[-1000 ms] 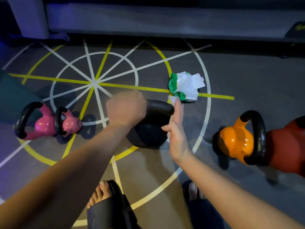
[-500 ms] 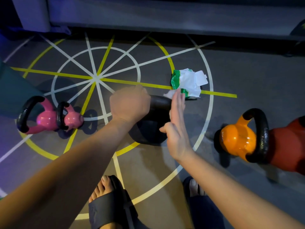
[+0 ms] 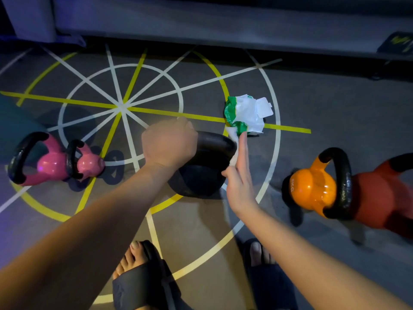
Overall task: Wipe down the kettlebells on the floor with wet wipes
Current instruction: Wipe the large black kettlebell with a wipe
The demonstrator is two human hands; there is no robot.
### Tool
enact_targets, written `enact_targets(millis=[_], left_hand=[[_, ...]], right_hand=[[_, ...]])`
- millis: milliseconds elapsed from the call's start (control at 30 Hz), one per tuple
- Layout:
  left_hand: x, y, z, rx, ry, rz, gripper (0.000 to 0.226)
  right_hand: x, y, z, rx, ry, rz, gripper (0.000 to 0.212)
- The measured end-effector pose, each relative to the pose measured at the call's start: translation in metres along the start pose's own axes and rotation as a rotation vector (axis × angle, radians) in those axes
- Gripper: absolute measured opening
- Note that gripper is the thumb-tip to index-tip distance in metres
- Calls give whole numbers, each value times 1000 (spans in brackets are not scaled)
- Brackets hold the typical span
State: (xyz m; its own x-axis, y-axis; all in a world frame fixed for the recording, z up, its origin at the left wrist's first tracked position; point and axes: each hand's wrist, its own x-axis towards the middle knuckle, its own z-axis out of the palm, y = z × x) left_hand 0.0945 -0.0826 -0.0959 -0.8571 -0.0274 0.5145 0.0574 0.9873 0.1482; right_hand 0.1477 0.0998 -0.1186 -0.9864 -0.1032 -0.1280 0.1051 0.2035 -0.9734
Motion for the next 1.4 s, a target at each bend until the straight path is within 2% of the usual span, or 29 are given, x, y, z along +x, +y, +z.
enact_targets(millis=[100,167,300,433,633,767,900,1033,1133,1267,1400], left_hand=[[0,0,1,0,25,13,39],[0,-1,2,-2,39,21,39],[0,-3,4,8,46,31,39],[2,-2,5,34,60,42,38],[1,0,3,42,71,55,37],[1,-2,3,32,66,48,36],[1,-1,3,23,65,47,36],[1,-2,3,30,58,48,36],[0,-1,4,25,61,48,36],[0,-2,3,32,64,46,36],[0,-2,2,32,54,48,37]], right_hand=[[3,7,2,-37,19,123,82],[3,5,5,-98,37,107,82],[5,-15,16,-243,46,-36,89],[5,-33,40,-704,-22,-344,96],[3,-25,27,-955,36,-473,98],[8,-7,-1,-929,89,-342,88],[18,0,-15,-775,25,-296,75],[21,-12,-8,-717,-4,-283,73],[16,-16,-8,-635,10,-276,84],[5,-12,-10,-597,33,-325,86],[1,-13,1,-695,-33,-499,78]])
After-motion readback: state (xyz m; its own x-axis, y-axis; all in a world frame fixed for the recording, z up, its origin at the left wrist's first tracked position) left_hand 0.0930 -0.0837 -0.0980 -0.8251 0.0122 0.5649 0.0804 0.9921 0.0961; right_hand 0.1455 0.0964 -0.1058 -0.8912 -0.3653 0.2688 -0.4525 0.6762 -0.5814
